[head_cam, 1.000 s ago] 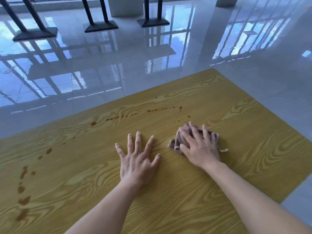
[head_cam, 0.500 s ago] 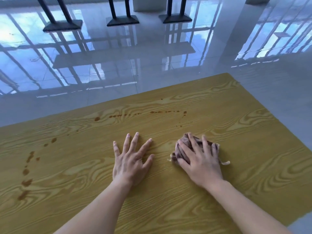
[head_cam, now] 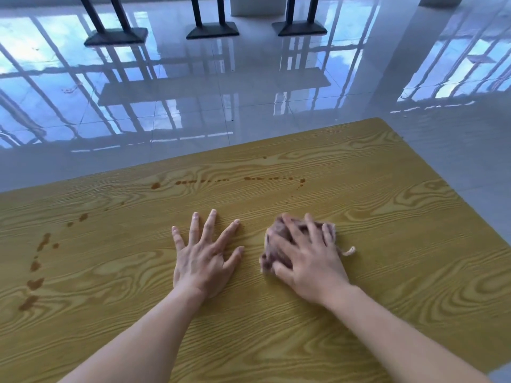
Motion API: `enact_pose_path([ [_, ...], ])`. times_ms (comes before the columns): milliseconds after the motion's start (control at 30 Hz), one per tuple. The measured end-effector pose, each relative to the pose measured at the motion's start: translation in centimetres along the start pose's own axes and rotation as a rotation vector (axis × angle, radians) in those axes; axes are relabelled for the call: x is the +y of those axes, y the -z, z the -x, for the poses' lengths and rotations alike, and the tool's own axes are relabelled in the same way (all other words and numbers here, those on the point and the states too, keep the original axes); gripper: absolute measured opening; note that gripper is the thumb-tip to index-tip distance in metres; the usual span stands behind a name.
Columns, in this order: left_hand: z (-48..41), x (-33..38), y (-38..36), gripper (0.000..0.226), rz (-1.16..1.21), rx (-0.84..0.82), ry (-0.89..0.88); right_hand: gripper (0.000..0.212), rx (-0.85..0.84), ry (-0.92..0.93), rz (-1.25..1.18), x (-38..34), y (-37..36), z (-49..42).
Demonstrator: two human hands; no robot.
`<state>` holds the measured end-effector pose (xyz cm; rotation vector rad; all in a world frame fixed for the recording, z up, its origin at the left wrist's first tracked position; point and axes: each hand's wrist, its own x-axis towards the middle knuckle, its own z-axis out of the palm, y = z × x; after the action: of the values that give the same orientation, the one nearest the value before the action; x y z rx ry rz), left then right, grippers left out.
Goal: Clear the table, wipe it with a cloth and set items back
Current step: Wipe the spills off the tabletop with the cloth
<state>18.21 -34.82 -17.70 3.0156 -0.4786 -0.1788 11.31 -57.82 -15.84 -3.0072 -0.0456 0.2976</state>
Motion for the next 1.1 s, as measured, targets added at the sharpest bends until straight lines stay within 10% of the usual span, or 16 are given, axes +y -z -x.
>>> enact_pose_path([
  [100,0.0,0.0,0.0,0.065,-0.006,-0.004,-0.003,0.068,-0.025,0.045,0.054,3.1,0.1,1.4],
  [267,0.0,0.0,0.1,0.065,0.012,0.007,0.004,0.068,-0.016,-0.417,-0.074,4.2,1.0,-6.8],
  [500,0.0,0.0,0.0,0.064,0.013,0.007,0.006,0.067,-0.004,0.107,0.022,0.5,-0.3,-0.3],
  [700,0.1,0.1,-0.2,0.064,0.04,0.042,0.033,0.067,-0.001,-0.408,-0.08,4.6,1.3,-8.8],
  [933,-0.1,0.1,-0.4,0.065,0.069,0.057,0.178,0.067,-0.027,0.106,0.061,2.9,0.4,-2.0],
  [1100,-0.3,0.2,-0.4,0.065,0.06,0.035,0.193,0.067,0.004,-0.364,-0.021,8.2,2.0,-10.2],
])
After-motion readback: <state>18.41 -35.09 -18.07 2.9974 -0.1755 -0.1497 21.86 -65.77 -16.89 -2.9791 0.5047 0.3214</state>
